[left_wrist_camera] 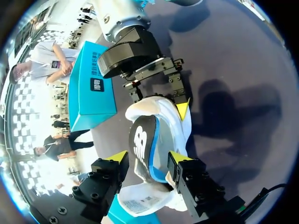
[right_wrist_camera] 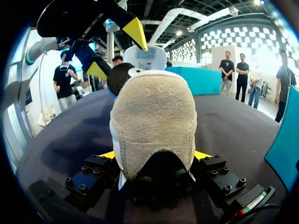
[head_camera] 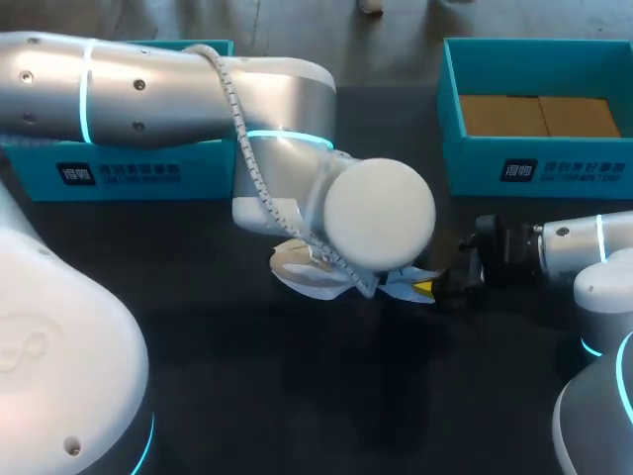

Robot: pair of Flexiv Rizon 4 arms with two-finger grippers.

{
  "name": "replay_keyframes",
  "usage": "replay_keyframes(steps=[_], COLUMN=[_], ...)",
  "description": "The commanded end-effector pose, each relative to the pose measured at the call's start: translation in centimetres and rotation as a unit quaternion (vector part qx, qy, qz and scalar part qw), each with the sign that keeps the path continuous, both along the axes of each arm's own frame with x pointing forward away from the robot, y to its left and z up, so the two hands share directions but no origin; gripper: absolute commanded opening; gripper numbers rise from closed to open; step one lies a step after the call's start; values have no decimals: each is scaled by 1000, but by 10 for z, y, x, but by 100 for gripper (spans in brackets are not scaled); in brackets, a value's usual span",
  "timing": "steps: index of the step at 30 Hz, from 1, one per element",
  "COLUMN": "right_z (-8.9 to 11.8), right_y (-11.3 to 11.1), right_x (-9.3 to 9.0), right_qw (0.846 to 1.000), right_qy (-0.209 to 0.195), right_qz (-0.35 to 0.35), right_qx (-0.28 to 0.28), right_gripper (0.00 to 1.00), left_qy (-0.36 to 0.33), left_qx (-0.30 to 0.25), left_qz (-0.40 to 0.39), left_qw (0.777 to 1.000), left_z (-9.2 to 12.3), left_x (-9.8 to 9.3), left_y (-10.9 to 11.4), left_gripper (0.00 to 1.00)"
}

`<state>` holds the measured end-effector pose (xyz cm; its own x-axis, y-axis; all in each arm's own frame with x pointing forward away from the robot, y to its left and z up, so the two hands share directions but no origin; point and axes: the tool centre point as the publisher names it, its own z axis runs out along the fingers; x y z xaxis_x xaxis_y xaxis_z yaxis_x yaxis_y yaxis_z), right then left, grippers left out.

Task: Take the shoe out of the shoebox, open the shoe tongue, remove and reinsert the insole, then place the shoe into the shoebox

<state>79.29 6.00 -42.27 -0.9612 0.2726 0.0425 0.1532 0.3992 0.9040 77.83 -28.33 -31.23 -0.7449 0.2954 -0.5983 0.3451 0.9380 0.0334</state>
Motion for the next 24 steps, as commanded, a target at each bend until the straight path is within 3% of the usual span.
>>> replay_keyframes(steps=[1,24], right_z=[0,0], right_y=[1,1], right_x=[-1,-1], right_qw=[1000,1000], right_qy=[1,1], right_qz=[-1,-1], right_qx=[-3,-3], right_gripper=[0,0], left_qy=[-5,-28], left_qx=[2,4], left_qz=[0,1], left_qw=[1000,1000], left_z=[-5,-16], left_x=[3,24], left_y=[-4,-11], left_gripper=[54,48])
